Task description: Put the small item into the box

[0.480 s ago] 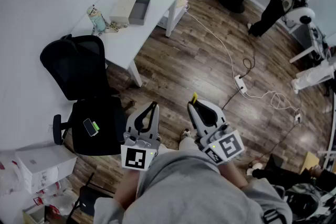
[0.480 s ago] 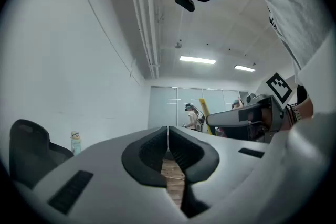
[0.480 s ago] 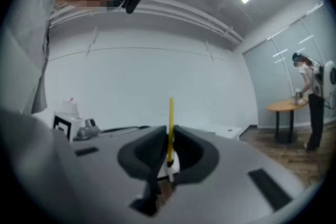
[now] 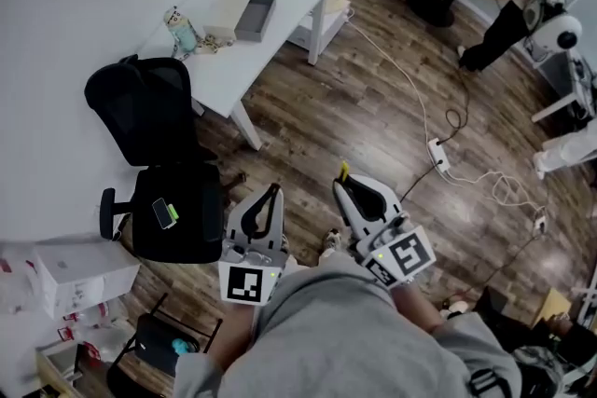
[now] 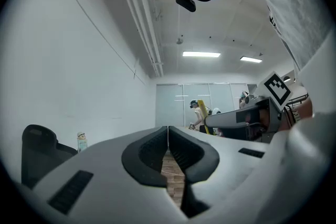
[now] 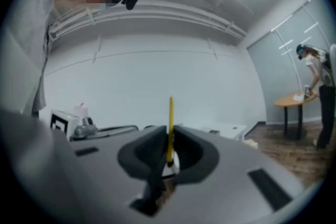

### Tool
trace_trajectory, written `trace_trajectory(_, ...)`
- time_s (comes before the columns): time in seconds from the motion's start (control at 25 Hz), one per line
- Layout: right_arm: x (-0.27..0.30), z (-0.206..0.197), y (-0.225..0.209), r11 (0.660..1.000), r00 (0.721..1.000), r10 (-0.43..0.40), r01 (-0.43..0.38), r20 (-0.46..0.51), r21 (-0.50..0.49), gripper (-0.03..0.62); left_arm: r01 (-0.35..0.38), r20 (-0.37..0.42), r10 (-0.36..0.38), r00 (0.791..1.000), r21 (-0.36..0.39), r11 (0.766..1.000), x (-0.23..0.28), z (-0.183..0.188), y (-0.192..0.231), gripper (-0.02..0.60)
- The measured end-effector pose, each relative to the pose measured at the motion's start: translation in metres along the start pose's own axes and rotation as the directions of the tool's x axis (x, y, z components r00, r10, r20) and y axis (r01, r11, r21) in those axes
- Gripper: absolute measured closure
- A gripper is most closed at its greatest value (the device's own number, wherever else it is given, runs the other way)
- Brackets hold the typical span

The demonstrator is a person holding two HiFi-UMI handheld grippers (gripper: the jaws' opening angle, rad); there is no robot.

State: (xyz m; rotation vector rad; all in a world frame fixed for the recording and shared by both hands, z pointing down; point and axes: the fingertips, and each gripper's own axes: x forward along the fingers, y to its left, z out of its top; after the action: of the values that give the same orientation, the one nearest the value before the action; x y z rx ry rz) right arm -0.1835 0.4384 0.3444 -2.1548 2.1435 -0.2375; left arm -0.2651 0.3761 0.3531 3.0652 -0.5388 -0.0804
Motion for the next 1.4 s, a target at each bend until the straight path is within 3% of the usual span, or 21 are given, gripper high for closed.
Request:
trace_trajectory(0.6, -0.043, 0.002, -0.053, 1.000, 1.000, 0.017, -0.017, 0.003, -0.002, 0.528, -0.027, -0.025, 0.027, 0.999, 0.020, 0.999, 0.029, -0.009, -0.064, 0.545)
trace_trajectory(0.88, -0.060, -0.001, -0.070, 0.996, 0.996, 0.087, -0.086, -0.008, 0.009, 0.528, -0.083, -0.005, 0.083, 0.997, 0.026, 0.996, 0.038, -0.011, -0.087, 0.545)
trace_trajectory(1.4, -0.075, -0.002, -0.093, 0.994, 0.994, 0.109, -0.109, -0.010, -0.004, 0.528, -0.097, -0.018, 0.098, 0.995, 0.034, 0.995, 0.054, -0.017, -0.109, 0.545)
